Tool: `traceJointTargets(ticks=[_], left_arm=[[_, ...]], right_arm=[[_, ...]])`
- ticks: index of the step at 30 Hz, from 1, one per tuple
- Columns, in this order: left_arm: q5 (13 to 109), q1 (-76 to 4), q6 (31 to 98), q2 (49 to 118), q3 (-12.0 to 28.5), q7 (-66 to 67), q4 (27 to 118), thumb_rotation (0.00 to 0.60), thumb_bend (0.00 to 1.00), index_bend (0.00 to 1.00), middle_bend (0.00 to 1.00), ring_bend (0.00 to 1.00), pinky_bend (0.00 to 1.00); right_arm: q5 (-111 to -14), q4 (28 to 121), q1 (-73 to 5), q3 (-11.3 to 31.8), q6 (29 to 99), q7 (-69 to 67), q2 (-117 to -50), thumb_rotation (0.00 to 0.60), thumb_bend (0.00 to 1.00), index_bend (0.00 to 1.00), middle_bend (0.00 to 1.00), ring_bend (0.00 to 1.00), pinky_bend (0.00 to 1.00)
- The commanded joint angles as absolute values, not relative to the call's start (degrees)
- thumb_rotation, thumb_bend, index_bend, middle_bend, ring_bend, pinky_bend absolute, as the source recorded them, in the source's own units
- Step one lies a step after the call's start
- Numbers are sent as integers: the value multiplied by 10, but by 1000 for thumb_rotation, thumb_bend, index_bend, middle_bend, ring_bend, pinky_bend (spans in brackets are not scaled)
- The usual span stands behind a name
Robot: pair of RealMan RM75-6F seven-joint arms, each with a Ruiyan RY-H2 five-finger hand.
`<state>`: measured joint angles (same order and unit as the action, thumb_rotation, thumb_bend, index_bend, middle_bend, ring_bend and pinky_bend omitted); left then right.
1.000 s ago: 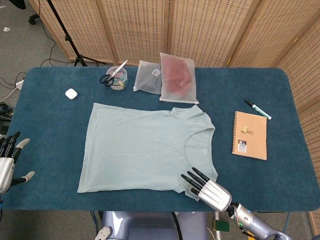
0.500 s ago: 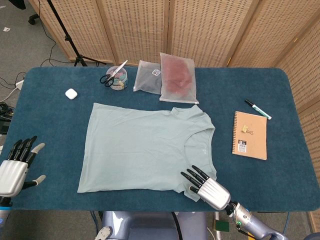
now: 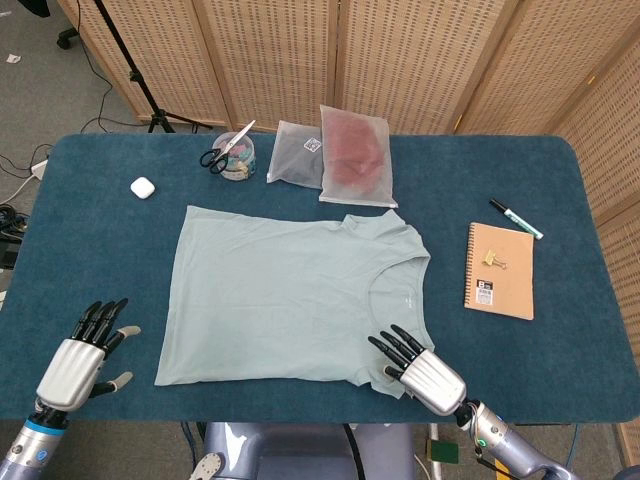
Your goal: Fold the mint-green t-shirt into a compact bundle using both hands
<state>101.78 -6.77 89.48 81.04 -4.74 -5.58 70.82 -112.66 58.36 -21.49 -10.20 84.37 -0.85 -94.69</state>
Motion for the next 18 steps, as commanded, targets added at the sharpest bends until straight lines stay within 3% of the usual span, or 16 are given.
traceJointTargets(ticks=[1, 18], left_arm=[[1021, -66, 888, 834, -61, -69, 687, 600, 32, 363, 0, 0, 0], [1030, -62, 888, 922, -81, -94, 578, 600, 95, 436, 0, 0, 0]], right_arm=[[-1122, 588, -216, -102, 840, -11, -944, 600, 620, 555, 49, 0, 0], [-1105, 599, -219, -102, 830, -14, -938, 600, 620, 555, 49, 0, 0]])
